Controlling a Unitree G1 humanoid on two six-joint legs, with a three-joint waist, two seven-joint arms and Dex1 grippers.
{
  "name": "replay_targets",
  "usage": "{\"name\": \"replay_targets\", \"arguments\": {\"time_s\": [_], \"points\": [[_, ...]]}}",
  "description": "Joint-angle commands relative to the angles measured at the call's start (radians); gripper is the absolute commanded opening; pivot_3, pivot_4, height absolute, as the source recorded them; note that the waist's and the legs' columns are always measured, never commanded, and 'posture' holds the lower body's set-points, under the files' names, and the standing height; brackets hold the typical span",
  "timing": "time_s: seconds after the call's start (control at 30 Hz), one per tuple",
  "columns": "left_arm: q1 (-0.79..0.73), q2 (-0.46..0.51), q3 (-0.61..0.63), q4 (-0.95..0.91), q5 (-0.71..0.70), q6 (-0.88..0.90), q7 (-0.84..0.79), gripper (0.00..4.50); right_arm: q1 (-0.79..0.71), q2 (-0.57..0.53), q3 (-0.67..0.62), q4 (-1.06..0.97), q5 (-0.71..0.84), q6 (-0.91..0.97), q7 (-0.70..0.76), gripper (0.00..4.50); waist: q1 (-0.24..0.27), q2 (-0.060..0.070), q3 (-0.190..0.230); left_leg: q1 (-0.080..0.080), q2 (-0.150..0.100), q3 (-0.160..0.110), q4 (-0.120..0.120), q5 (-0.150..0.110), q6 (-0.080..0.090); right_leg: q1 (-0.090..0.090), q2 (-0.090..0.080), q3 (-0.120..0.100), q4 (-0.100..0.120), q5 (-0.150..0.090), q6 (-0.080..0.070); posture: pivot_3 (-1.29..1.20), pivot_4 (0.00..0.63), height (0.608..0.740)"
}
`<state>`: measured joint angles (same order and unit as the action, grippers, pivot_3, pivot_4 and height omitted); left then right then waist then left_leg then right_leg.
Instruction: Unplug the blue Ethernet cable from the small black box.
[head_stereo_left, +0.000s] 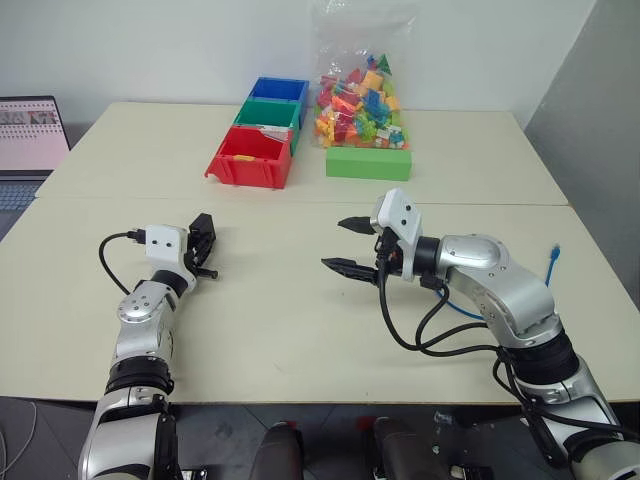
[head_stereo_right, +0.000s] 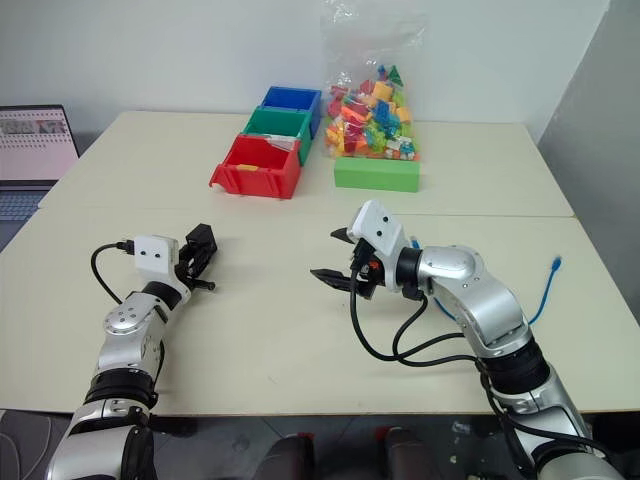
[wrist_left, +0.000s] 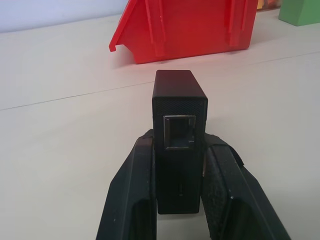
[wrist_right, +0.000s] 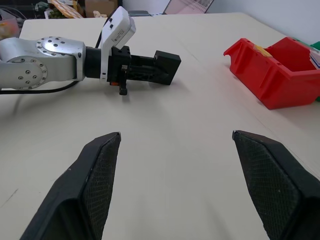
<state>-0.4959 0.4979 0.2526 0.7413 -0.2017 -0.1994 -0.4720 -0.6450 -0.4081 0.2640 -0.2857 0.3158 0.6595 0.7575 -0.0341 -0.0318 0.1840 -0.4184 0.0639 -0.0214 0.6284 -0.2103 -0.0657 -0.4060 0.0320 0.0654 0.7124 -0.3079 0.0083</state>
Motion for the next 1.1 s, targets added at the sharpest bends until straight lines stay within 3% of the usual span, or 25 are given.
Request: {"name": "replay_targets", "arguments": {"time_s": [0.03, 0.4, 0.5, 0.6, 0.8, 1.1], "points": [[0.012, -0.001, 0.030, -0.004, -0.041, 0.019, -0.027, 1.91, -0.023, 0.000, -0.011, -0.037, 0.004, 0.002, 0.000, 3.78, 0.000, 0.000, 0.000, 0.000, 0.000, 0.000, 0.000, 0.000, 0.000, 0.000, 0.000, 0.000, 0.000, 0.000, 0.000, 0.00, 0.150, 0.740], [0.102, -0.007, 0.050, -0.171, -0.084, 0.148, 0.008, 4.35, -0.022, 0.001, -0.004, -0.030, -0.003, -0.004, 0.006, 3.78, -0.002, 0.000, 0.000, 0.000, 0.000, 0.000, 0.000, 0.000, 0.000, 0.000, 0.000, 0.000, 0.000, 0.000, 0.000, 0.00, 0.150, 0.740], [0.162, 0.003, 0.053, -0.291, -0.086, 0.235, 0.032, 4.35, -0.011, -0.009, -0.003, -0.030, -0.008, -0.007, 0.013, 3.78, -0.005, 0.000, 0.000, 0.000, 0.000, 0.000, 0.000, 0.000, 0.000, 0.000, 0.000, 0.000, 0.000, 0.000, -0.001, 0.00, 0.150, 0.740], [0.278, 0.026, 0.091, -0.524, -0.110, 0.317, 0.059, 4.35, 0.036, -0.045, -0.023, -0.022, -0.018, -0.014, 0.016, 3.78, -0.008, -0.001, 0.000, 0.000, 0.001, 0.000, 0.000, 0.000, 0.000, 0.000, 0.000, 0.001, 0.000, 0.000, -0.001, 0.00, 0.150, 0.740], [0.392, 0.171, 0.105, -0.777, -0.145, 0.594, 0.005, 4.35, 0.130, -0.121, -0.111, -0.053, 0.037, -0.002, 0.048, 3.78, -0.006, -0.001, 0.000, 0.000, 0.001, -0.003, -0.001, 0.000, 0.000, 0.000, 0.000, 0.002, 0.000, -0.002, 0.003, 0.00, 0.150, 0.740], [0.397, 0.416, 0.187, -0.897, -0.290, 0.792, -0.251, 4.35, 0.181, -0.288, -0.279, -0.059, 0.186, 0.047, 0.182, 3.78, -0.008, -0.001, 0.000, 0.001, 0.001, -0.001, -0.001, 0.000, 0.000, 0.001, 0.000, 0.002, 0.000, -0.002, 0.003, 0.00, 0.150, 0.740]]}}
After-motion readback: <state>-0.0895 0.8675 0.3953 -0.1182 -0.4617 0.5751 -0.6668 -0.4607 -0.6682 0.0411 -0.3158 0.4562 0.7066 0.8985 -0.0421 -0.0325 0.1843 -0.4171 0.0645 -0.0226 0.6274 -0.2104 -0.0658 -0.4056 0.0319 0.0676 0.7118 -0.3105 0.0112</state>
